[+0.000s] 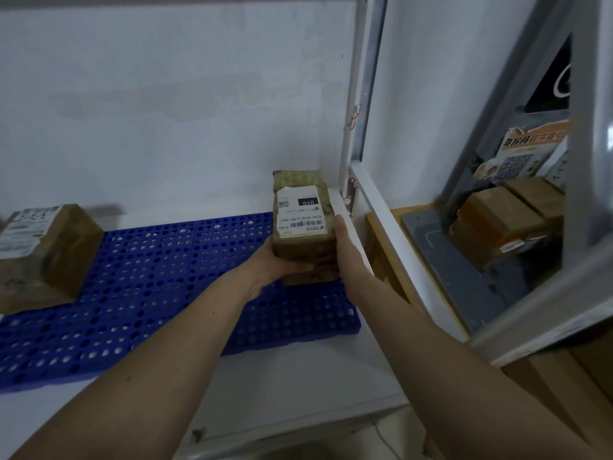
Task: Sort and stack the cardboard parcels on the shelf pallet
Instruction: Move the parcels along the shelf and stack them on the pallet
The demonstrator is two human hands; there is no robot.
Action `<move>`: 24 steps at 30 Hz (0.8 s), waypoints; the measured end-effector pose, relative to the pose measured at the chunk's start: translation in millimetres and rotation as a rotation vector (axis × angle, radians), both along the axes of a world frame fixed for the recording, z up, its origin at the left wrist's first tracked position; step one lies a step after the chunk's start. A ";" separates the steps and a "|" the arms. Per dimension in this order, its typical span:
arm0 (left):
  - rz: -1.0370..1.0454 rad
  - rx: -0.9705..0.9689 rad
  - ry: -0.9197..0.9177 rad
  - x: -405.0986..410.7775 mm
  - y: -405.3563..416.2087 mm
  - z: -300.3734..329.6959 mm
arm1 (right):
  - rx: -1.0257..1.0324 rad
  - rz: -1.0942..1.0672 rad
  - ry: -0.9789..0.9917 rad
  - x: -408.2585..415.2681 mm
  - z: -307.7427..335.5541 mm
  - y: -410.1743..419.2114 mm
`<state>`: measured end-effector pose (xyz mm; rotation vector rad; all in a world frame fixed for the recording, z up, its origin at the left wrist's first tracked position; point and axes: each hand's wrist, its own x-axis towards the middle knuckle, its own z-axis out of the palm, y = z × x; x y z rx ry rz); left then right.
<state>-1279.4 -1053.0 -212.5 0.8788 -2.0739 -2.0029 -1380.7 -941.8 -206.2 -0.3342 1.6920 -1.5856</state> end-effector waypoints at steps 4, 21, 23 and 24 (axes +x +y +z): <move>0.029 -0.032 -0.008 -3.2 0.2 -4.5 | -0.003 0.051 0.034 -7.0 -5.9 3.0; -0.012 -0.349 -0.418 3.5 -16.9 19.3 | 0.393 0.032 0.740 -13.2 39.6 -4.1; -0.020 -0.546 -0.506 21.0 -24.8 32.1 | 0.446 0.121 1.145 1.0 55.4 -13.7; -0.026 -0.648 -0.541 31.4 -28.4 39.1 | 0.437 0.195 1.261 10.8 61.5 -20.8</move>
